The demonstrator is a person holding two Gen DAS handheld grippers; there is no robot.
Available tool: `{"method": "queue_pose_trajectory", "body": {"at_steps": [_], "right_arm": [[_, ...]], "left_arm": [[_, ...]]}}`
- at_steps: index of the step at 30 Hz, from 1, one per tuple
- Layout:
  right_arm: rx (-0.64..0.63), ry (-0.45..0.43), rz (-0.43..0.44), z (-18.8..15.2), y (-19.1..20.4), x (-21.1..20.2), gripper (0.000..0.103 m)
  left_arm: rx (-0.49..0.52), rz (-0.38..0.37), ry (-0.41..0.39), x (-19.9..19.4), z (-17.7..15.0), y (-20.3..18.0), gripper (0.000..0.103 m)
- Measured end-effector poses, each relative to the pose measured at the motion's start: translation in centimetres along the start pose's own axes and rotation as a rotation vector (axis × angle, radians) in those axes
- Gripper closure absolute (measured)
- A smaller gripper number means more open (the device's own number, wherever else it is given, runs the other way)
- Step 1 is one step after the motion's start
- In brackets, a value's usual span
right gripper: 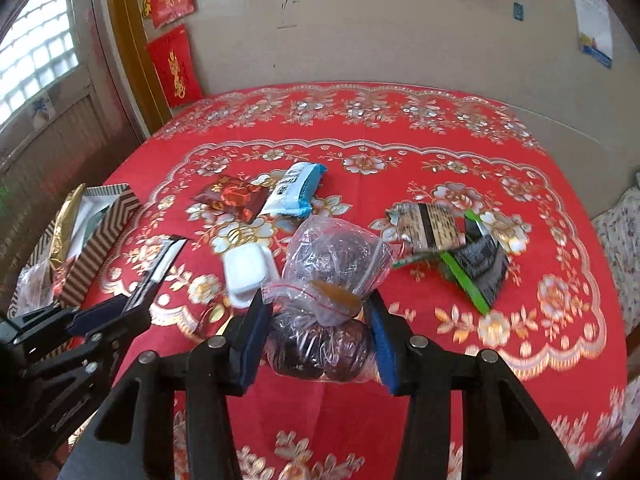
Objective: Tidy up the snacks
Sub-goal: 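Grasp the dark chocolate stick with the left tool while the right tool grasps the purple-brown candy bag, then carry the chocolate stick and candy bag over the white box with both tools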
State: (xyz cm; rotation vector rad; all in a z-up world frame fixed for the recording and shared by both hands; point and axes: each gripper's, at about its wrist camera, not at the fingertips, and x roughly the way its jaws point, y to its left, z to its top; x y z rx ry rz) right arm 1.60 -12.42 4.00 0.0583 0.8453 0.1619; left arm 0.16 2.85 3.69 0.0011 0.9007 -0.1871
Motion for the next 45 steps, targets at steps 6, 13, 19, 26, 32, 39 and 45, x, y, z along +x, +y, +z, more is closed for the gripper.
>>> {"method": "queue_pose_trajectory", "body": {"at_steps": [6,13,19,26,32,39,45], "right_arm": [[0.038,-0.025,0.003,-1.7,-0.2,-1.1,0.056],[0.038,-0.038,0.015,-2.9,0.8,-2.1,0.056],[0.023,-0.048,0.041,-3.1,2.3,-2.6,0.056],[-0.01,-0.059,0.063,-2.7,4.3,-3.0,0.056],[-0.038,-0.056,0.085,-2.1,6.3,-2.7,0.056],[-0.086,-0.06,0.116,-1.3,9.3,-2.5,0.056],[-0.143,-0.058,0.145,-0.4,12.7,-2.1,0.056]], "left_arm": [[0.016,0.026,-0.034,-1.0,-0.3,-0.6,0.079],[0.02,0.04,-0.05,-1.8,-0.7,-0.6,0.079],[0.02,0.049,-0.062,-2.6,-1.0,-0.2,0.079],[0.016,0.06,-0.078,-3.7,-1.0,0.8,0.079],[0.01,0.069,-0.086,-4.7,-0.8,2.2,0.079],[-0.012,0.103,-0.097,-5.8,-0.4,5.1,0.079],[-0.04,0.147,-0.098,-6.6,-0.1,8.5,0.079]]}}
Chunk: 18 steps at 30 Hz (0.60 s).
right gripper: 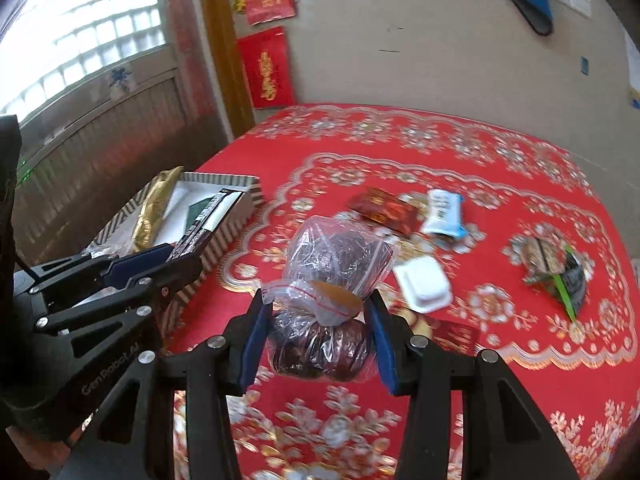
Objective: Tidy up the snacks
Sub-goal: 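Carry the chocolate stick and candy bag over the white box with both tools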
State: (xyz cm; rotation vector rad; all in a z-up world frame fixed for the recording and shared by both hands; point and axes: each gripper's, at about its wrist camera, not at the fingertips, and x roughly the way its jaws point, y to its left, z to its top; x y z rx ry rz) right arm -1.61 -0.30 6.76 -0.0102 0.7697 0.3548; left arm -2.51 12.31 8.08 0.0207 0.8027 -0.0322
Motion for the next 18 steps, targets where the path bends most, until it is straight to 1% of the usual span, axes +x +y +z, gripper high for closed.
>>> {"method": "queue_pose_trajectory", "body": {"at_steps": [6,12,18], "right_arm": [[-0.064,0.01,0.025,1.2,3.2,1.3,0.056],[-0.118,0.02,0.044,2.0,6.3,2.6,0.056],[-0.149,0.031,0.057,2.8,8.2,3.8,0.056]], "left_arm": [[-0.028,0.043,0.006,0.3,-0.1,3.4,0.079],[-0.066,0.061,0.029,1.0,-0.2,6.4,0.079],[-0.091,0.093,0.04,1.5,-0.1,8.9,0.079]]}}
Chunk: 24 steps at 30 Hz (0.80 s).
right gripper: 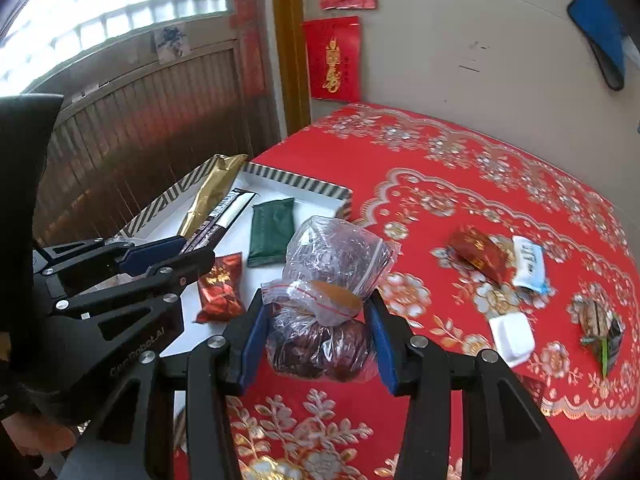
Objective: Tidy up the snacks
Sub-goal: 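Carry the chocolate stick and candy bag over the white box with both tools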
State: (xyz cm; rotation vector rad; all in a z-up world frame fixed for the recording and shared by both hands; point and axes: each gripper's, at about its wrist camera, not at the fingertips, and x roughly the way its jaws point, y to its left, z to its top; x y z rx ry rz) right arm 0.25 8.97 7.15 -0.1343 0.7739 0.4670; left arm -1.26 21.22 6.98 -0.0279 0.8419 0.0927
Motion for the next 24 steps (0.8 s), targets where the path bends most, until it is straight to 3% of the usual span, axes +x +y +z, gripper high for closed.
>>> {"method": "queue_pose_trajectory", "body": {"at_steps": [24], "right_arm": [[-0.049,0.062,0.032,3.3,3.0,5.9,0.056]], "left_arm": [[-0.028,0.048,0.102,4.6,2.4,5.2,0.079]]}}
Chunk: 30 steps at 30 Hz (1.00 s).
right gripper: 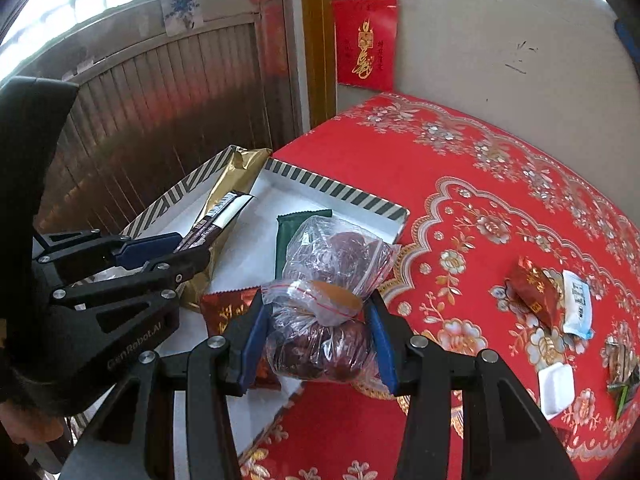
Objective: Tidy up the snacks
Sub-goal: 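Carry the chocolate stick and candy bag over the white box with both tools, then open both tools to drop the stick and candy bag into the box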
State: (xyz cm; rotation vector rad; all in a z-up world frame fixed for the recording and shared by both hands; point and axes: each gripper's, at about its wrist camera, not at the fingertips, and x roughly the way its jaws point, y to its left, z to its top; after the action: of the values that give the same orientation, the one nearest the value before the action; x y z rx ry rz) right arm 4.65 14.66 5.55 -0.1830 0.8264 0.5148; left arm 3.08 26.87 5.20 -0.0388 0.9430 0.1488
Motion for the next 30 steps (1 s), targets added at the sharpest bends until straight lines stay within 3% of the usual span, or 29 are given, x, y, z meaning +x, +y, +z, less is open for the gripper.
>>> {"method": "queue_pose_trajectory", "body": {"at_steps": [30], "right_arm": [[-0.041,0.088,-0.004,1.2,0.8,4.9,0.056]], "left_arm": [[0.033,0.038,0.033,3.1,1.5,0.7,0.079]]}}
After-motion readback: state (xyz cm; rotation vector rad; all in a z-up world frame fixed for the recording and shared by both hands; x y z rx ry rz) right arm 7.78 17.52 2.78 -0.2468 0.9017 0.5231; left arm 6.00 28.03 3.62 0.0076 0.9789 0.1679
